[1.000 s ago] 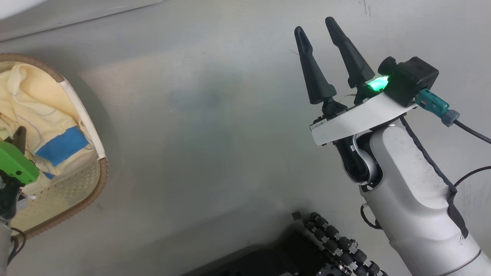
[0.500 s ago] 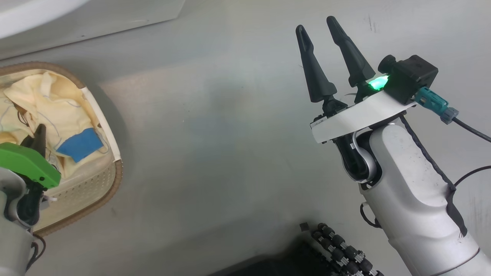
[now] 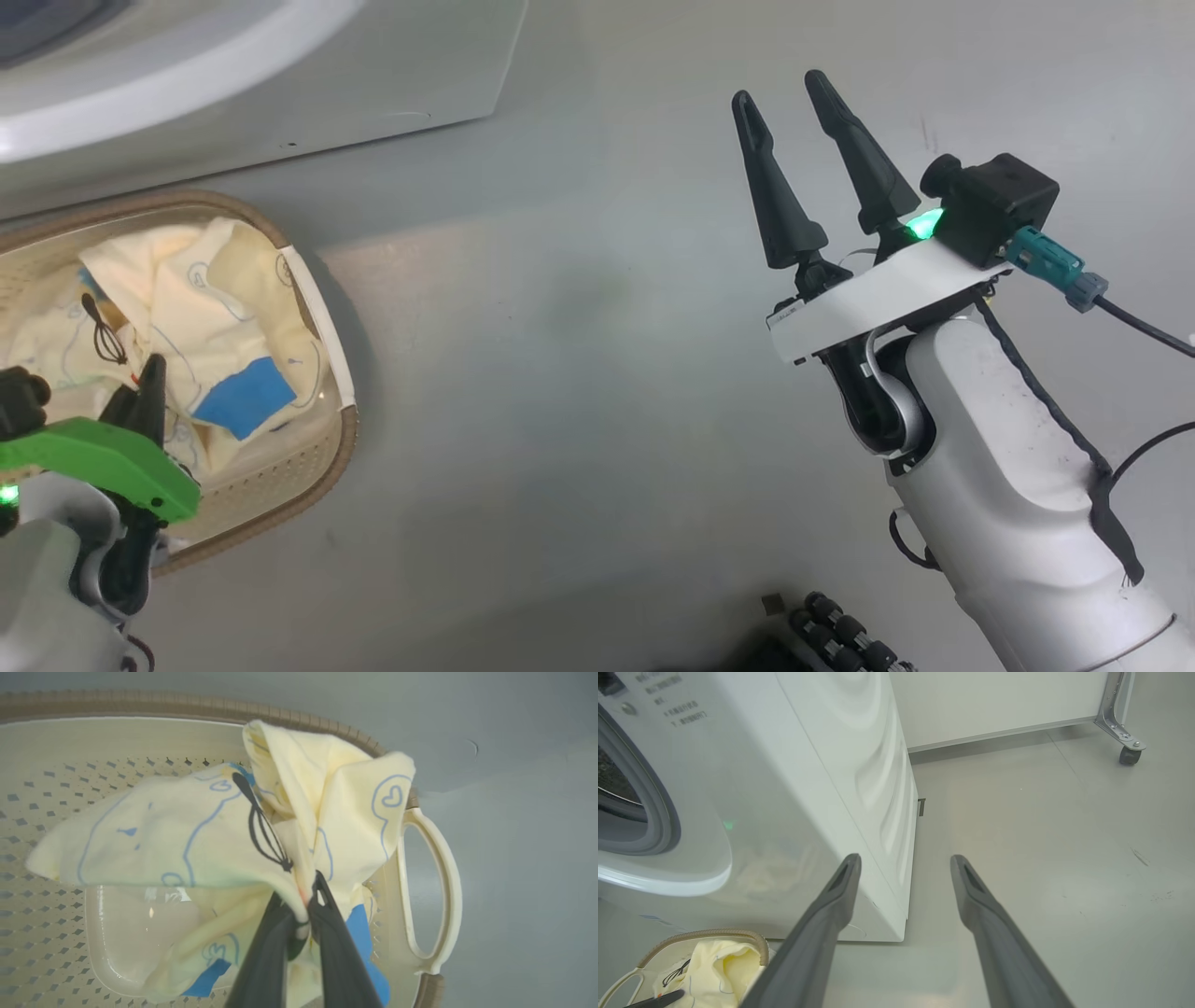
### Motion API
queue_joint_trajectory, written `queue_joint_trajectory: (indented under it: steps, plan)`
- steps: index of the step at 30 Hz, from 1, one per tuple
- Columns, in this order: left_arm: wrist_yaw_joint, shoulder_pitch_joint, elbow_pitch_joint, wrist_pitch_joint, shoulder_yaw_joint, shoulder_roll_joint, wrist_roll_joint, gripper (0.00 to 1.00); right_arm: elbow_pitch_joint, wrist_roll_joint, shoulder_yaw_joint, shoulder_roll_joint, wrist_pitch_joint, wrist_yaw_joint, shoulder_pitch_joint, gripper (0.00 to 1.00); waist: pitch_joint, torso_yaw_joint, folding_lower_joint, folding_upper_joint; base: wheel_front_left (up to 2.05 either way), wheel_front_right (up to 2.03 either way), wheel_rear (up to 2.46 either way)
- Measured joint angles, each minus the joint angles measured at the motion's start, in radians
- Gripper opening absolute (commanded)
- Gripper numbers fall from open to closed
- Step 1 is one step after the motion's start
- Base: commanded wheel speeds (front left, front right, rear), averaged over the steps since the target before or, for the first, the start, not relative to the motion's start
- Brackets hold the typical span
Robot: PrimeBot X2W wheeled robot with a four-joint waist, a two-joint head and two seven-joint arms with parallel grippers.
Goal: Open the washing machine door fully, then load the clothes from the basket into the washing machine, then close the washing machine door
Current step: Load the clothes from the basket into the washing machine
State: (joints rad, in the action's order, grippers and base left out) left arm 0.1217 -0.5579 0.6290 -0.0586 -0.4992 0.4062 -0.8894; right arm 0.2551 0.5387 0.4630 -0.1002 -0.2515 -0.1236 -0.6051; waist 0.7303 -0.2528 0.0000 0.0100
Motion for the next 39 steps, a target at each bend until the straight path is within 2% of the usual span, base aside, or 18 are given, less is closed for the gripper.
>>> queue_joint_trajectory:
  steps: [15,30,39]
  plan:
    - [0.0,0.095,-0.041,-0.135,-0.048,0.002,-0.06,0.0,0.026,0.009,-0.016,-0.029,0.0,0.0,0.054,1.0,-0.144,0.037,0.0,0.0,0.0,0.0,0.0]
    - [0.0,0.149,-0.102,-0.18,-0.078,0.0,-0.06,0.0,0.049,0.027,-0.035,-0.068,0.0,0.0,0.12,1.0,-0.277,0.089,-0.0001,0.0,0.0,0.0,0.0]
    - [0.0,0.186,-0.132,-0.189,-0.054,-0.002,-0.057,0.0,0.059,0.035,-0.035,-0.092,0.0,0.0,0.148,1.0,-0.366,0.124,-0.0001,0.0,0.0,0.0,0.0]
